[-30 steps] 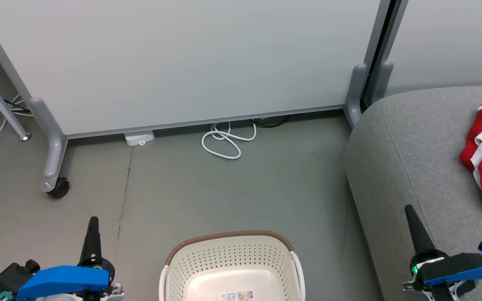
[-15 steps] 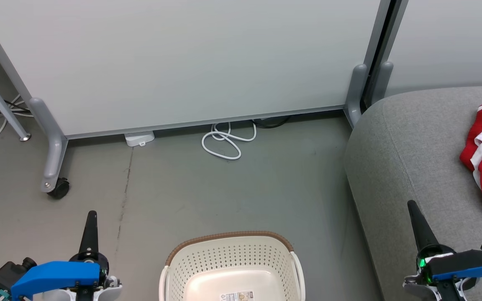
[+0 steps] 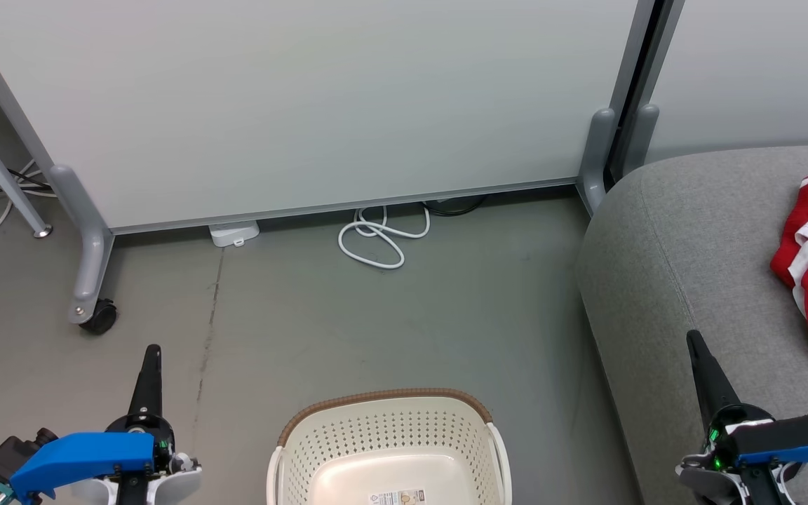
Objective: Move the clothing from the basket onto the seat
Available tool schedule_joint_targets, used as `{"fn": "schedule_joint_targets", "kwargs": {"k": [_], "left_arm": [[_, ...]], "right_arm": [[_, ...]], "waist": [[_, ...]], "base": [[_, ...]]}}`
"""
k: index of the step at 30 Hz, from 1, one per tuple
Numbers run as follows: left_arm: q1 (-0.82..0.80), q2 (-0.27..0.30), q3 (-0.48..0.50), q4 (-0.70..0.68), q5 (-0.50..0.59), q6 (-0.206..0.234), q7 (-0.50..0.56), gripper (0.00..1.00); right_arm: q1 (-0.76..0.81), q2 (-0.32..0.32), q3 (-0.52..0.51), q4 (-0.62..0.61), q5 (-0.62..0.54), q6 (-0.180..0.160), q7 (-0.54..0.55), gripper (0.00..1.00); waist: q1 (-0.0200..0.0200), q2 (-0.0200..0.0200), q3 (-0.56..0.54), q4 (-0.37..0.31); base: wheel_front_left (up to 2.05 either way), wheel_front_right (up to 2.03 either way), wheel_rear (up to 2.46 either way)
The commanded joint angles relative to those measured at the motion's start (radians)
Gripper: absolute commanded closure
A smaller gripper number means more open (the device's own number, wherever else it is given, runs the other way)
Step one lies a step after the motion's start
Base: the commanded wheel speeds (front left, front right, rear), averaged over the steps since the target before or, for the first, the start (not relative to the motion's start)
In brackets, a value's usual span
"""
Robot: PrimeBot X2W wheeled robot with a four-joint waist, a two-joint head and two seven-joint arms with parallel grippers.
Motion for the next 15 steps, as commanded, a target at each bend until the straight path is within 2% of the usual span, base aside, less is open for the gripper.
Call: {"fn": "schedule_joint_targets", "kwargs": {"k": [1,15], "left_arm": [[-0.020,0.002,0.006,-0.010,-0.014,-0.002,0.006,1.00],[-0.028,-0.003,0.018,-0.019,-0.113,-0.003,0.034,1.00]], "right_arm": [[-0.020,-0.005,-0.002,-0.003,0.018,0.001,0.001,1.00],[-0.028,-0.005,-0.008,0.001,0.125,0.001,0.015,1.00]], "waist": [[0.0000,-0.0001,0.000,0.000],[0.0000,-0.0001,-0.002,0.000]], "base": [[0.00,0.00,0.00],[0.00,0.00,0.00]]}}
